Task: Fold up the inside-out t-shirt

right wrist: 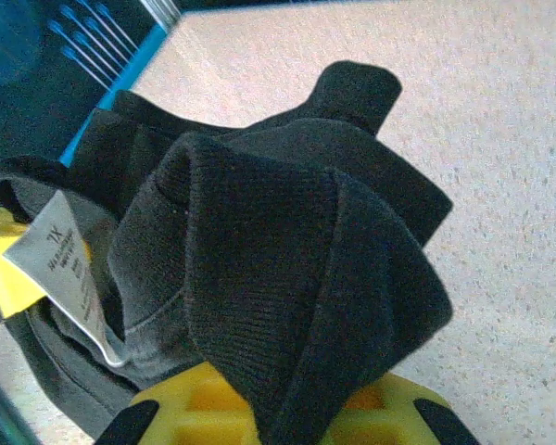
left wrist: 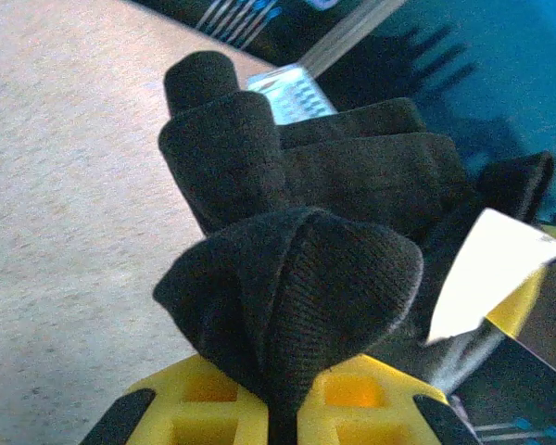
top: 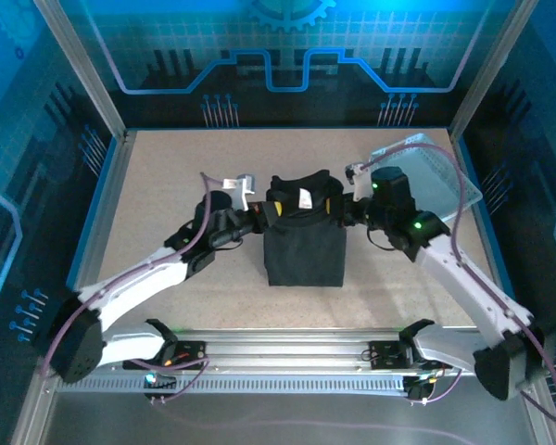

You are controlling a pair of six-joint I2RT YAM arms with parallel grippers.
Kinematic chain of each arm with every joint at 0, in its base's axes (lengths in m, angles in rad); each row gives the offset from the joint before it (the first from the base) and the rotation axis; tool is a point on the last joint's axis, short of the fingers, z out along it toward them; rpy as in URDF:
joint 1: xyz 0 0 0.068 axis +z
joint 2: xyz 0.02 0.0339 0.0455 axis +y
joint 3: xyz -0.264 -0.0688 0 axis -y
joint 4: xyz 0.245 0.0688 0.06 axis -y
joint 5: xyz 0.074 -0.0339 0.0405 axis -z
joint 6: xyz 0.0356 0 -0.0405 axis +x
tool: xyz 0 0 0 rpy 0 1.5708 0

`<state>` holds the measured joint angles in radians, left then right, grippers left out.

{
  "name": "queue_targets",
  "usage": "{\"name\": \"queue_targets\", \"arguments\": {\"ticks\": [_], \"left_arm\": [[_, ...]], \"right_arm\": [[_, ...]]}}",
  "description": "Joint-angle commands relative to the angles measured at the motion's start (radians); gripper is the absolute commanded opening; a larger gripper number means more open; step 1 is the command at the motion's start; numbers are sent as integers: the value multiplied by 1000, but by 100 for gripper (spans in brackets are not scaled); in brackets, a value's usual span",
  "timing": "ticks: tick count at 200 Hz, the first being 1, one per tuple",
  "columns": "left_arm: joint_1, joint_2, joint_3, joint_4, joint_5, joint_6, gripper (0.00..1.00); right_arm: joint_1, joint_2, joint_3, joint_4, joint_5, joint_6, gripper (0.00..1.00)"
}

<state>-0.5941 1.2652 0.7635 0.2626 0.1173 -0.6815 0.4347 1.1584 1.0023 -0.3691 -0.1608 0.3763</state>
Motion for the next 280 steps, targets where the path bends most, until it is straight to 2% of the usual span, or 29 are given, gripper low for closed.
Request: {"name": "queue_targets", "arguments": {"ticks": [1,50,72,88,103,112,119,124,138,151,176,183,194,225,243,270,280], "left_arm": [[12,156,70,-45,-87,5,0],[99,519,288,-60,-85,7,0],[134,620,392,-73,-53,22,10],[159,697,489,-134,-23,26,10],[174,760,570,-192,8,43,18],[180,793,617,-246,0,53,28],[185,816,648,-276,4,60,44],[191,829,667,-305,-3,63,50],[206,843,709,-382,-41,68,55],[226,823,709,-424,-76,55,65],[252,745,705,-507,-173,69,72],[252,724,716,-549,-206,82,79],[250,691,722,-591,-240,94,79],[204,628,659,-482,-99,133,76],[191,682,689,-445,16,114,71],[195,805,791,-432,56,86,61],[204,864,838,-430,84,78,61]], "right_arm": [[-28,140,12,58,22,-14,0],[-107,539,190,118,6,-48,0],[-121,641,278,111,27,-64,0],[-127,696,325,102,59,-71,0],[-139,746,367,82,67,-76,0],[-145,773,387,71,81,-73,10],[-151,792,400,65,87,-71,25],[-154,803,411,57,89,-70,31],[-165,820,447,21,127,-69,43],[-176,816,474,-9,159,-71,57],[-200,786,527,-78,196,-81,69],[-204,768,530,-88,201,-82,69],[-203,738,519,-86,188,-82,68],[-156,700,468,-46,68,-106,59],[-131,738,473,-28,49,-86,54],[-145,841,526,-4,15,-58,47],[-153,883,563,-13,-9,-52,44]]}}
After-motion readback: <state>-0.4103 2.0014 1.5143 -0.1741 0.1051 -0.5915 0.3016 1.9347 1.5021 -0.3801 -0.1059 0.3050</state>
